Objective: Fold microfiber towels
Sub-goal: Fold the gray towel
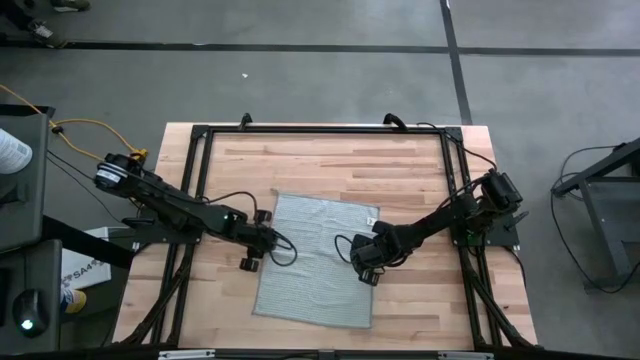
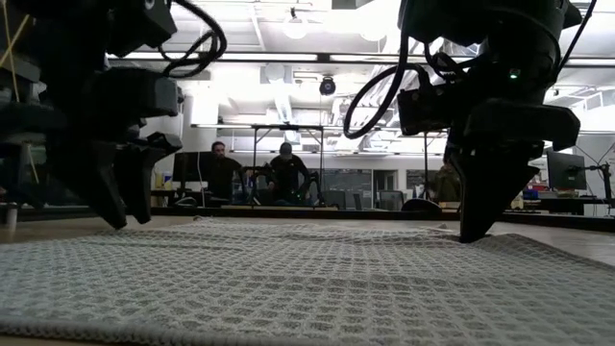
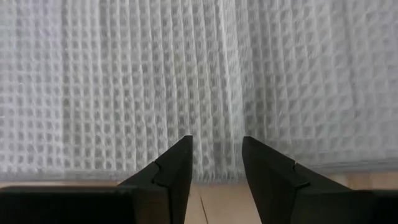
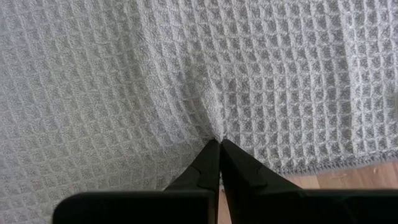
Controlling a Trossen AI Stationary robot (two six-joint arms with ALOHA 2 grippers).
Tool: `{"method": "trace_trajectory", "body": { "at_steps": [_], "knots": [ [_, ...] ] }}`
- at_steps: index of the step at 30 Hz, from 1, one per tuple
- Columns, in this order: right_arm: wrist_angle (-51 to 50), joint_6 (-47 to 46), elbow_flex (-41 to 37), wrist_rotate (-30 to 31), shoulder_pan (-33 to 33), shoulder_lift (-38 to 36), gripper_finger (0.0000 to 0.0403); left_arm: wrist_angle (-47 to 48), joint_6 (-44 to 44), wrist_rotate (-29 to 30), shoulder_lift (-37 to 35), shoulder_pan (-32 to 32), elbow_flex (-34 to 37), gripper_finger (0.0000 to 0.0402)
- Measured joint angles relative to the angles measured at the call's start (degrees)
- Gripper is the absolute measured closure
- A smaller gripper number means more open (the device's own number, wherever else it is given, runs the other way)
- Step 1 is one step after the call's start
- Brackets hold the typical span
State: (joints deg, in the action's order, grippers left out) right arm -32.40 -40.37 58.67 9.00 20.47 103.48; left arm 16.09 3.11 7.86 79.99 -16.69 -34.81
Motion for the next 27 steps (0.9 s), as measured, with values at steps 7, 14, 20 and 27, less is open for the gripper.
{"method": "trace_trajectory", "body": {
  "at_steps": [7,14,20,27],
  "knots": [
    [0.2,0.1,0.0,-0.2,0.0,0.0,0.0399,-0.1,0.2,-3.0,1.6,4.4,0.0,0.0263],
    [0.3,0.1,0.0,-0.2,0.0,0.0,0.0399,-1.8,0.1,-6.1,2.6,6.0,-0.1,0.0263],
    [0.3,0.1,0.0,-0.2,0.0,0.0,0.0399,-1.2,0.3,-6.8,2.6,5.8,-0.1,0.0286],
    [0.3,0.1,0.0,-0.2,0.0,0.0,0.0399,-0.6,1.7,-7.1,2.6,5.8,0.0,0.0377]
  ]
}}
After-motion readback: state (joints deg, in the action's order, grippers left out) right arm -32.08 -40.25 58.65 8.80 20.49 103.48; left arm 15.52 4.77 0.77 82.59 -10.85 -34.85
